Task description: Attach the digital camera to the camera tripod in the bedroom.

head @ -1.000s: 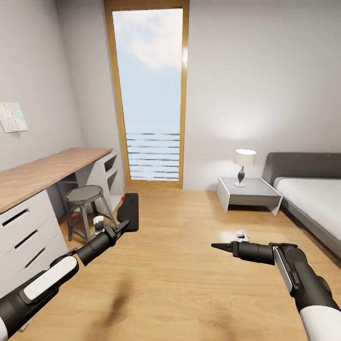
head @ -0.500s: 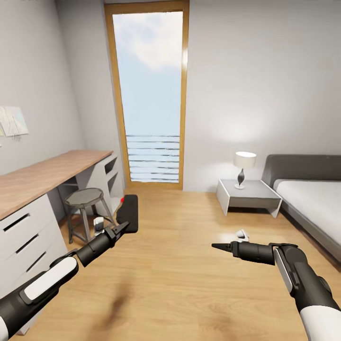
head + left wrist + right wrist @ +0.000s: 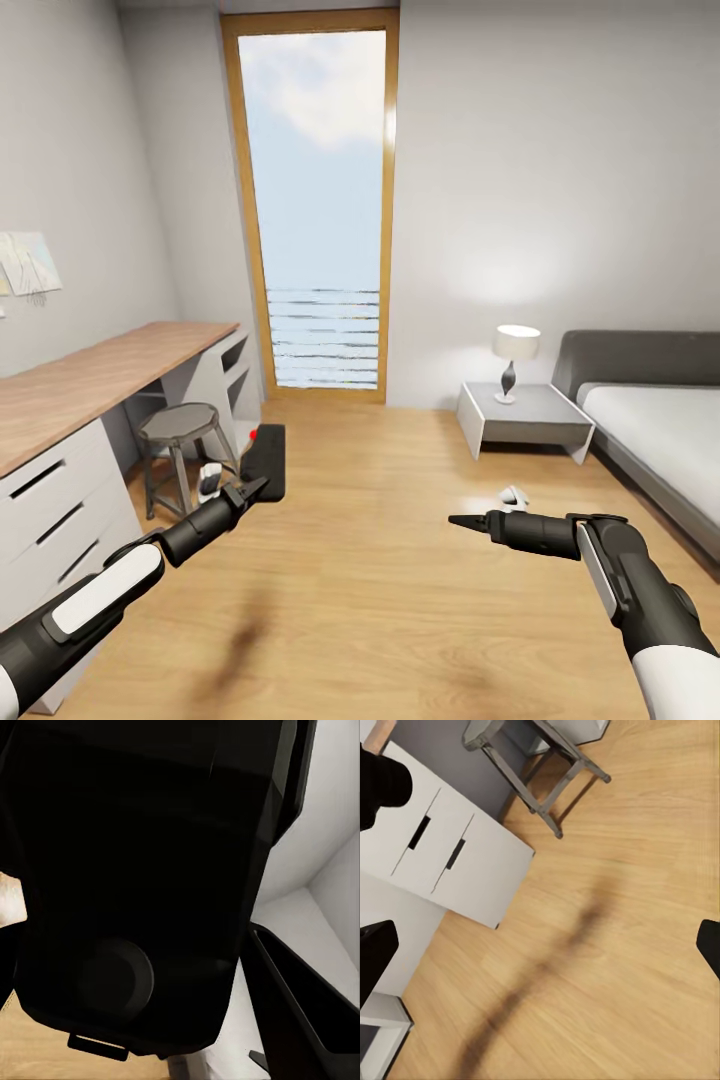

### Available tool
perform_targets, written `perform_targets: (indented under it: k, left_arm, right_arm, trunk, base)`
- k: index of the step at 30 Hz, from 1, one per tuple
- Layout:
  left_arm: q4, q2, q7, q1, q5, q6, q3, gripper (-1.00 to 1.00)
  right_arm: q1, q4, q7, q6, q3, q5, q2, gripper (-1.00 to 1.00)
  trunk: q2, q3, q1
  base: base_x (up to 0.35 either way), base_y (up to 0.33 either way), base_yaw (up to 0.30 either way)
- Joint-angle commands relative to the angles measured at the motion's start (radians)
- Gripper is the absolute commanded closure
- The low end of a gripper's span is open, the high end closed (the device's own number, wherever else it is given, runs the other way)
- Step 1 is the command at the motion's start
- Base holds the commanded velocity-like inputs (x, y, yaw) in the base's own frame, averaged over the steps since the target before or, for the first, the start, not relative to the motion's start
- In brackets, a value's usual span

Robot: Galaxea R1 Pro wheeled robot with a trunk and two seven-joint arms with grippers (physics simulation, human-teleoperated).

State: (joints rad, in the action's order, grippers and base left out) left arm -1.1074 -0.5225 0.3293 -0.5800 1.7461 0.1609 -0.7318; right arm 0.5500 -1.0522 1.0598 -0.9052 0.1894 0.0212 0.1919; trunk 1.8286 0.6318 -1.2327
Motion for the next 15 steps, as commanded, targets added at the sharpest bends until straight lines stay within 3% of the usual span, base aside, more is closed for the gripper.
perform_targets:
  k: [1, 15]
  left_arm:
    - [0.0, -0.001, -0.004, -0.001, 0.01, 0.003, -0.003, 1.0]
    - [0.01, 0.009, -0.081, -0.001, 0.008, 0.003, -0.002, 1.0]
  right_arm:
    - [0.001, 0.0, 0.0, -0.008, 0.001, 0.002, 0.0, -1.0]
    - [0.001, 0.002, -0.037, -0.006, 0.001, 0.001, -0.005, -1.0]
  trunk:
    - [-0.007, -0.002, 0.004]
    - [-0.105, -0.046, 0.058]
  base:
    - [0.0, 0.0, 0.0]
    - [0.0, 0.0, 0.0]
